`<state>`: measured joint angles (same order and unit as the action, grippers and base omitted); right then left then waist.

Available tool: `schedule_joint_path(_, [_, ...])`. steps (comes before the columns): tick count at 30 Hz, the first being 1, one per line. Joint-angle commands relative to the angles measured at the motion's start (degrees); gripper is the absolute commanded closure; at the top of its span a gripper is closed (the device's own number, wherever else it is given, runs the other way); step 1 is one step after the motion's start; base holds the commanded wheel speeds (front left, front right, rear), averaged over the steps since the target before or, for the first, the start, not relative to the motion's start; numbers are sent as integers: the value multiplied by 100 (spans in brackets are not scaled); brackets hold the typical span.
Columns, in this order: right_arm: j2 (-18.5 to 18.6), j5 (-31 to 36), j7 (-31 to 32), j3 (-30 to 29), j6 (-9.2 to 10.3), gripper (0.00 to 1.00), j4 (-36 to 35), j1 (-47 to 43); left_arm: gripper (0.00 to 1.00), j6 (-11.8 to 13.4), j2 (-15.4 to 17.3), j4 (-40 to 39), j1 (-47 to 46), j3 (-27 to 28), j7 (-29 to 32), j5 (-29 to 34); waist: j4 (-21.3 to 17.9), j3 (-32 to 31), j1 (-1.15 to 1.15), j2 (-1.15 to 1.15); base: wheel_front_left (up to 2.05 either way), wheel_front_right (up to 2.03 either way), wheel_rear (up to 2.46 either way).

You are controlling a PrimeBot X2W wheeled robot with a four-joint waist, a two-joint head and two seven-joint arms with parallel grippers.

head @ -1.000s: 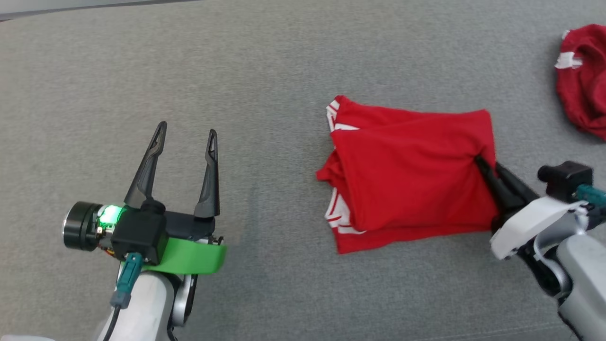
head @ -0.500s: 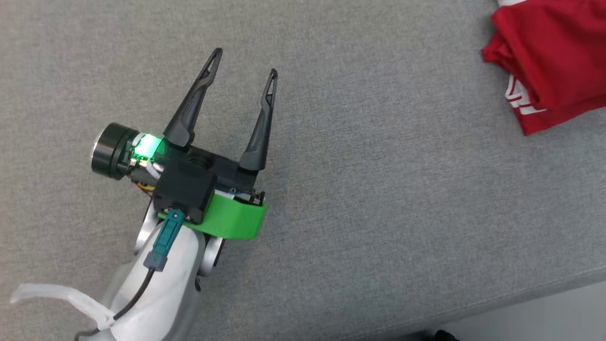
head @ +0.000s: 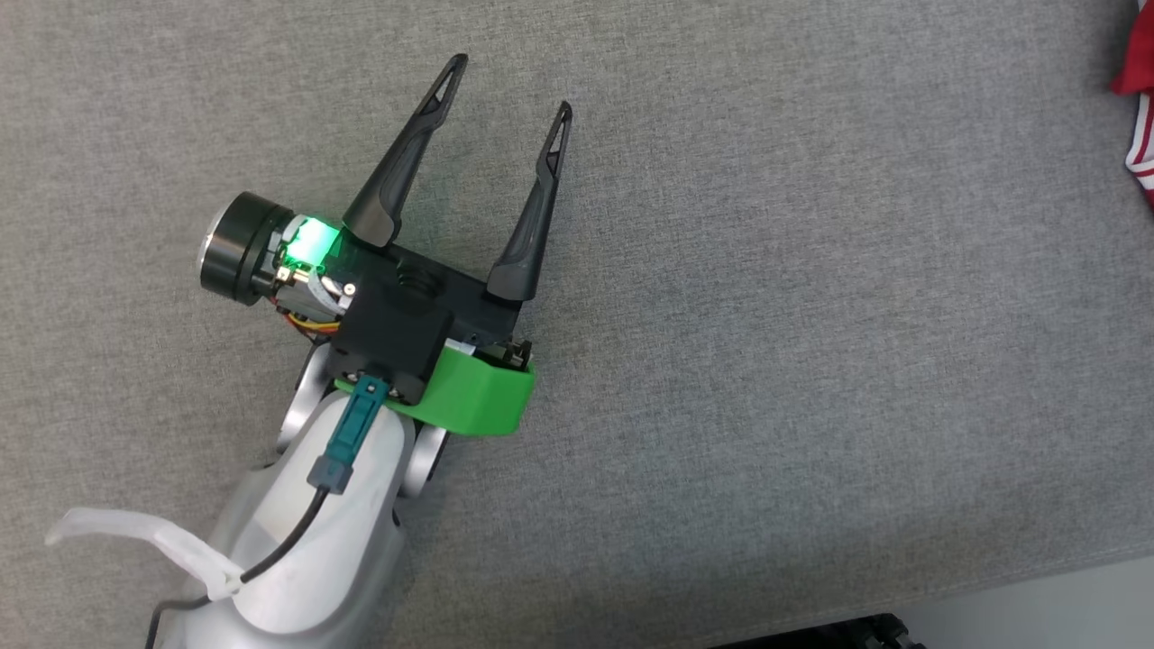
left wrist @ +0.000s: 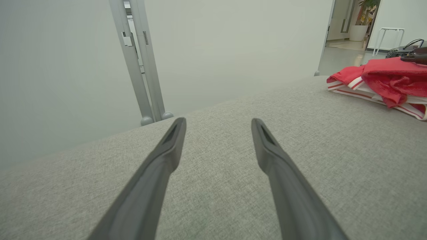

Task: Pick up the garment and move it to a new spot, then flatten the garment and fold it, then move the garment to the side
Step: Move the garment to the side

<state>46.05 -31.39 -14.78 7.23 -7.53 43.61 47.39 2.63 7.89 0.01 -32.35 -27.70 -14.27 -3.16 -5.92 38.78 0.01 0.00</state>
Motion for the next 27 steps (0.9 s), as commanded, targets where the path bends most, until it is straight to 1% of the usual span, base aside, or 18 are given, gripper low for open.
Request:
schedule_joint_path(1, [-94,81,-46,-247,8,0,-230,-133,0,53,45,28,40,46,-53,-34,-48,-155,-1,0,0,0,0])
schedule_joint_path(2, [-185,146,-47,-420,9,0,-401,-237,0,65,52,48,91,64,-43,-58,-70,-213,-1,0,0,0,0])
schedule_joint_path(6, [-743,423,-38,-1075,8,0,-1179,-1046,0,174,99,120,345,169,-61,-187,-169,-595,-1,0,0,0,0])
schedule_joint_path(10, [-1329,643,-39,-1448,8,0,-2023,-1850,0,318,180,195,726,343,-67,-334,-285,-1030,-1,0,0,0,0])
schedule_joint_path(14, [-1926,831,-40,-1421,8,0,-2833,-2617,0,522,208,252,1217,526,-31,-548,-371,-1489,-1,0,0,0,0])
schedule_joint_path(18, [-2347,916,-40,-1312,8,0,-3394,-3241,0,678,260,265,1631,691,-20,-690,-322,-1882,-1,0,0,0,0])
schedule_joint_path(21, [-2624,1012,63,-1174,8,0,-3823,-3652,0,801,294,262,1955,807,-23,-818,-210,-2182,-1,0,0,0,0])
schedule_joint_path(27, [-3234,1217,398,-1056,8,0,-4556,-4357,0,926,386,267,2509,1019,-40,-1012,159,-2721,-1,0,0,0,0])
